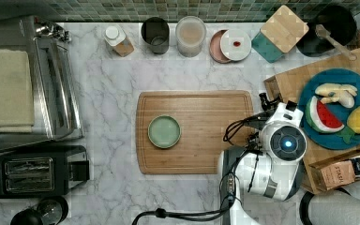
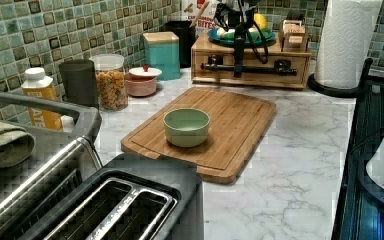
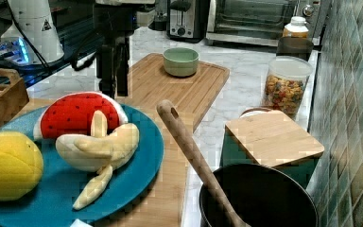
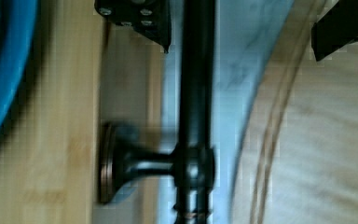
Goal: Open the drawer.
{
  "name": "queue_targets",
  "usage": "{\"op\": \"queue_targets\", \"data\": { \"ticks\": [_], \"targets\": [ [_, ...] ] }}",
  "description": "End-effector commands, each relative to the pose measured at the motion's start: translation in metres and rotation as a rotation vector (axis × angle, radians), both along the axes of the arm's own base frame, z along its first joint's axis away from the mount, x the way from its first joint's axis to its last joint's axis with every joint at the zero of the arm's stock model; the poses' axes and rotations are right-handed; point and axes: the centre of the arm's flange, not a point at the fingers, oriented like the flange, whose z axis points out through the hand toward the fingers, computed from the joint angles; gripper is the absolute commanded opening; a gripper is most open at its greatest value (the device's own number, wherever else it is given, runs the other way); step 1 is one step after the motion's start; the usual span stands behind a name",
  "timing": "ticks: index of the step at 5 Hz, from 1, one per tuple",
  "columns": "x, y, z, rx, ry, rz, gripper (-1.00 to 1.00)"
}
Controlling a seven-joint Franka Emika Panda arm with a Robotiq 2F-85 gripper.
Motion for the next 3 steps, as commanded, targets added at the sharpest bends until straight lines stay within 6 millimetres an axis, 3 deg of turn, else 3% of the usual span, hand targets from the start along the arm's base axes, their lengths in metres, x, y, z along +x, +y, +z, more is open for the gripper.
{"op": "queue_targets", "data": {
  "ticks": [1,3],
  "targets": [
    [0.002,-0.040,0.010,-0.020,-0.027,0.032,1.00],
    [-0.003,-0.019,-0.015,-0.021,-0.081,-0.028,1.00]
  ]
}}
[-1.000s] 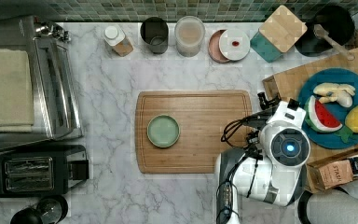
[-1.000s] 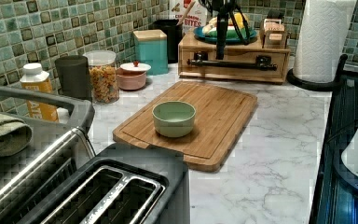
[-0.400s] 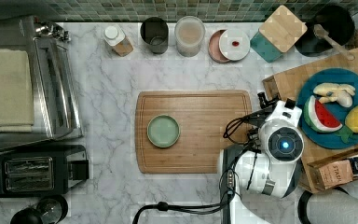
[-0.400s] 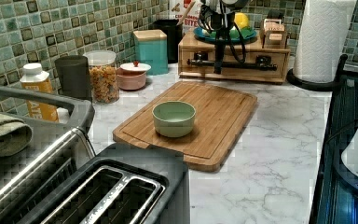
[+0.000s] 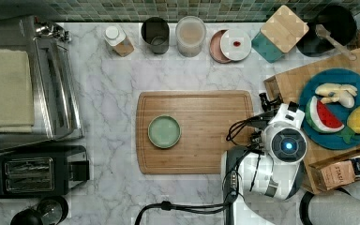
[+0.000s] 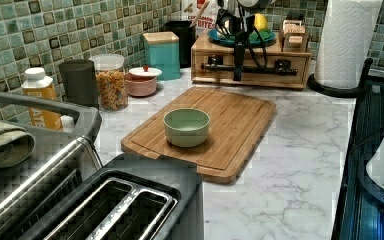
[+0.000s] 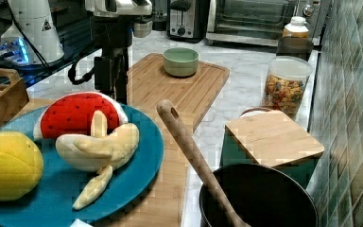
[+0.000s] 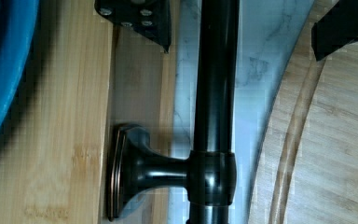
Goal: Open the drawer.
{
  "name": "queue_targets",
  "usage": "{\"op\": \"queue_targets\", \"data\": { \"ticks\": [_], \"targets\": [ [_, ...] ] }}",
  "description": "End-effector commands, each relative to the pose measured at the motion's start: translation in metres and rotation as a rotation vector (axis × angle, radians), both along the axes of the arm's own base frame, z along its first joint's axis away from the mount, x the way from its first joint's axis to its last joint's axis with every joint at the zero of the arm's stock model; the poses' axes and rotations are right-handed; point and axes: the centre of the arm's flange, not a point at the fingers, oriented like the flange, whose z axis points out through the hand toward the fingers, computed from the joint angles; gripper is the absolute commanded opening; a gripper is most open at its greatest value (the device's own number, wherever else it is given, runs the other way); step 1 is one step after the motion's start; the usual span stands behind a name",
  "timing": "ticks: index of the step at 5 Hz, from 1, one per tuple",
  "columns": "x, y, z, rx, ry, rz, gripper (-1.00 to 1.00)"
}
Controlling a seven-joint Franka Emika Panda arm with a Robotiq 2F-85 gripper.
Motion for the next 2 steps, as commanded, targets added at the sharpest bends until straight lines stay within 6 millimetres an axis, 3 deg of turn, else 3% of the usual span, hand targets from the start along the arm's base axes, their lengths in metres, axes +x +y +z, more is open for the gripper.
{"op": "queue_targets", "data": {
  "ticks": [1,2],
  "targets": [
    [-0.0020,-0.0084,-0.0070,0.002,-0.057,-0.035,1.00],
    [-0.0074,-0.0023,-0.0106,0.007,-0.025,-0.050,1.00]
  ]
}}
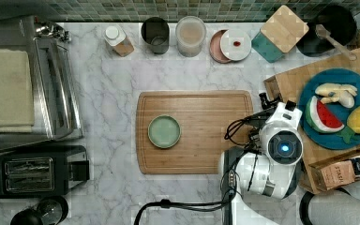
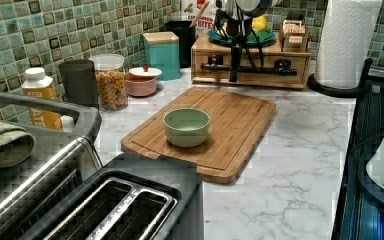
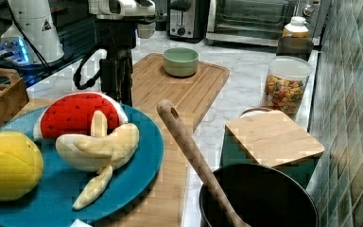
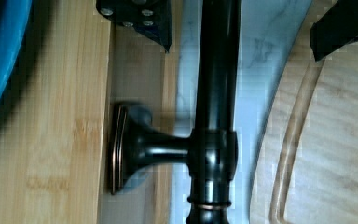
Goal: Open the drawer.
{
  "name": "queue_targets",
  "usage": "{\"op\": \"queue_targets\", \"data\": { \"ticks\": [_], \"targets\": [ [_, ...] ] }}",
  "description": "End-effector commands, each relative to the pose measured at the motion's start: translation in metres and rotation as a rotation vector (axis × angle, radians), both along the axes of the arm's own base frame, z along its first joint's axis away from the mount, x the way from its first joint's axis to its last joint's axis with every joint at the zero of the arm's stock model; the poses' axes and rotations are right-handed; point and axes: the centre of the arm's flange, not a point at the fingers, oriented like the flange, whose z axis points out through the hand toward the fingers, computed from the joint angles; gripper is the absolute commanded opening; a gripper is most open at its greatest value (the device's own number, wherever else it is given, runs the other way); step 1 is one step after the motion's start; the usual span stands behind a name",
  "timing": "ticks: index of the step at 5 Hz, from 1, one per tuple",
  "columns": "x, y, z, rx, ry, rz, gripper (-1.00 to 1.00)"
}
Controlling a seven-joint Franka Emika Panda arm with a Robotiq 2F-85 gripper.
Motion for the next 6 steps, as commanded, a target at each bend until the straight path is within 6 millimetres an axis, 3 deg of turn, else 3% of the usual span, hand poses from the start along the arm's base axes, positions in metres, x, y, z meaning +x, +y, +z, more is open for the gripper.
{"op": "queue_targets", "data": {
  "ticks": [1,3,4,6],
  "targets": [
    [-0.013,-0.004,-0.012,0.028,0.045,-0.063,1.00],
    [0.001,0.009,-0.010,0.104,0.171,-0.044,1.00],
    [0.007,0.028,-0.018,0.121,0.160,-0.021,1.00],
    [-0.005,0.095,-0.014,0.164,0.195,0.015,1.00]
  ]
}}
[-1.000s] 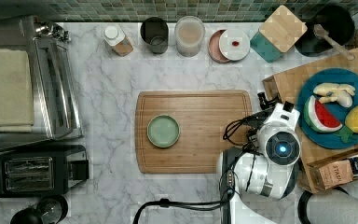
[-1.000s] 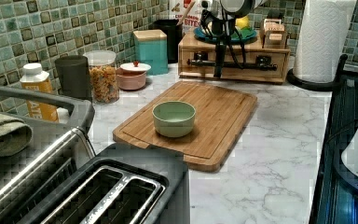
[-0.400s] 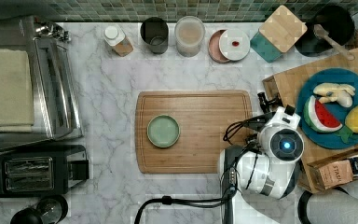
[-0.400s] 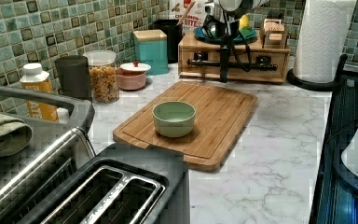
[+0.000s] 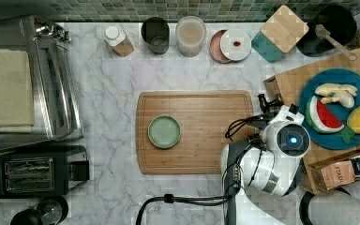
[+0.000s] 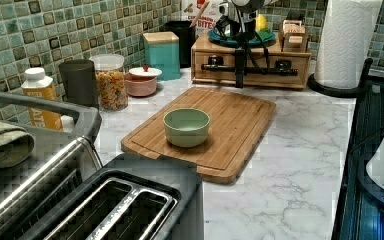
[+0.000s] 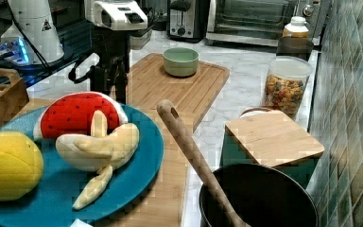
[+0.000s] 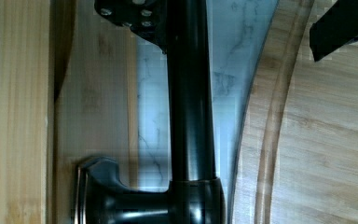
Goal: Open the drawer.
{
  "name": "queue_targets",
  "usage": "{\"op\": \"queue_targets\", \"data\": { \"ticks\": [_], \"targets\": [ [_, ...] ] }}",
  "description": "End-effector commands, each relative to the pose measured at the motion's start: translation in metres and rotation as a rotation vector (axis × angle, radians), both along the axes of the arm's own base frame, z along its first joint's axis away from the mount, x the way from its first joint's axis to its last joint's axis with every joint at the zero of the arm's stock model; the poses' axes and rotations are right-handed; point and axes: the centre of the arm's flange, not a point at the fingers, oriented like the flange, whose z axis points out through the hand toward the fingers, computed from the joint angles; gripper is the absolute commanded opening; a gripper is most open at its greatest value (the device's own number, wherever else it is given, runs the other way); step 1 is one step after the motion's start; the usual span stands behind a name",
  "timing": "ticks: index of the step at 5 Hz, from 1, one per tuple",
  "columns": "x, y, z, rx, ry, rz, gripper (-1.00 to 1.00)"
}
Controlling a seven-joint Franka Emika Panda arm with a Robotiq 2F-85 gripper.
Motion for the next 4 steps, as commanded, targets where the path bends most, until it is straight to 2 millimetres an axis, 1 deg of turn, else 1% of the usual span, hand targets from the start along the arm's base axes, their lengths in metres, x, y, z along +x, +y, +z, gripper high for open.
{"op": "queue_targets", "data": {
  "ticks": [1,2,3,4],
  "targets": [
    [-0.011,0.146,-0.008,0.137,0.066,0.139,1.00],
    [-0.031,0.185,-0.013,0.172,0.056,0.171,1.00],
    [-0.048,0.221,-0.009,0.218,0.079,0.170,1.00],
    [-0.055,0.239,-0.005,0.226,0.104,0.144,1.00]
  ]
}}
